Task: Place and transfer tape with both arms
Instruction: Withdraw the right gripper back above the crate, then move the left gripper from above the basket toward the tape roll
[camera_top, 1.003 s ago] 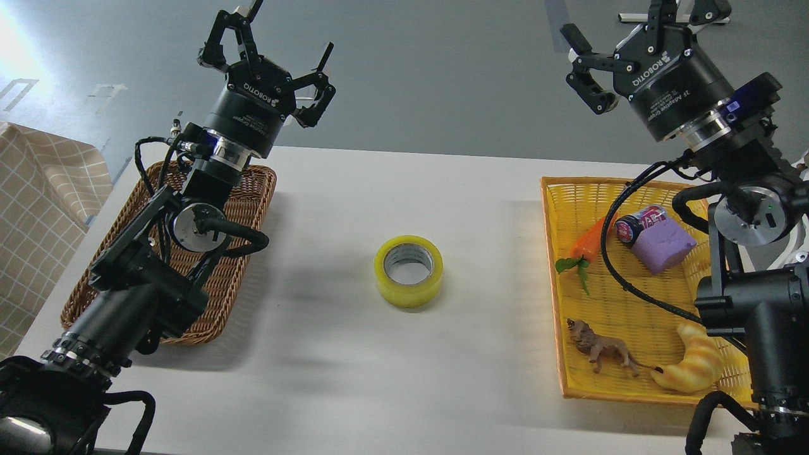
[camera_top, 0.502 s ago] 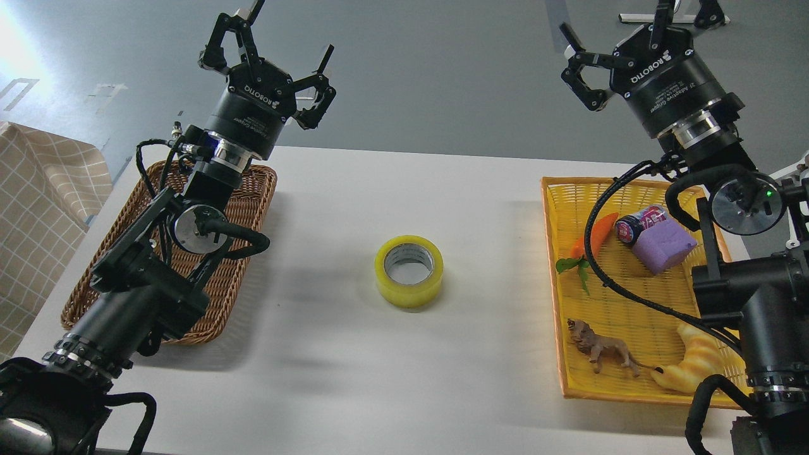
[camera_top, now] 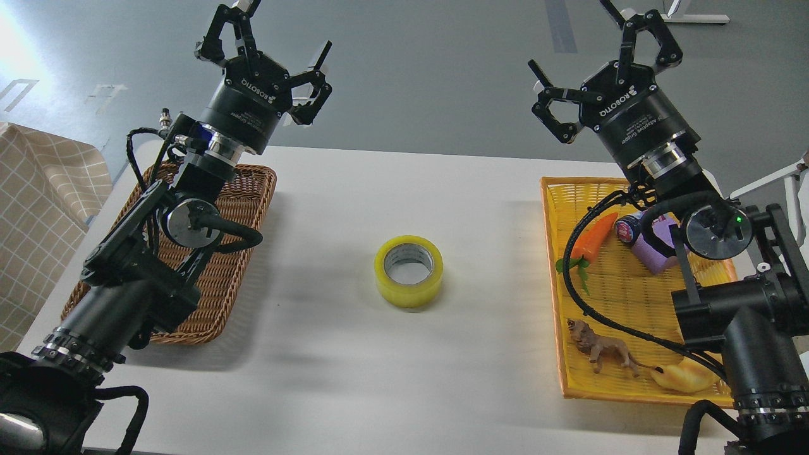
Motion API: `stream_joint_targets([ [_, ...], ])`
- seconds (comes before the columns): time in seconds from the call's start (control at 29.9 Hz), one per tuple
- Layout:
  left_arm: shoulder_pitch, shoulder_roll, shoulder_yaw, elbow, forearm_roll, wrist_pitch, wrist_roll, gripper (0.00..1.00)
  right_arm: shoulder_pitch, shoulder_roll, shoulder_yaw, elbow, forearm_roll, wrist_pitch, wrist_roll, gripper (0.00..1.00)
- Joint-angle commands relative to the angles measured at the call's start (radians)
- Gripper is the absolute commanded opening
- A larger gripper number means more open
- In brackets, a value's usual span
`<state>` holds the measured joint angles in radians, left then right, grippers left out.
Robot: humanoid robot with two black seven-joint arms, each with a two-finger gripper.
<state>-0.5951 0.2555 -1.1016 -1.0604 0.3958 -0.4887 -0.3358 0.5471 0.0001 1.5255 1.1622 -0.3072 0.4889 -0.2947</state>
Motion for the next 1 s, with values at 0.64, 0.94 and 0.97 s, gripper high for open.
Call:
stream_joint_targets([
  [0.64,-0.003,0.222,0.003,-0.174,0.391,0.0,0.015,0.98,-0.104,-0.055,0.055,0.03,0.01,0.0,0.002,0.99],
  [0.94,-0.022,0.258,0.038,-0.217,0.541,0.0,0.015,0.98,-0.105,-0.048,0.053,0.036,0.008,0.0,0.005,0.99],
  [0.97,-0.023,0.255,0.043,-0.22,0.625,0.0,0.012,0.98,-0.105,-0.048,0.053,0.036,0.008,0.0,0.005,0.99],
])
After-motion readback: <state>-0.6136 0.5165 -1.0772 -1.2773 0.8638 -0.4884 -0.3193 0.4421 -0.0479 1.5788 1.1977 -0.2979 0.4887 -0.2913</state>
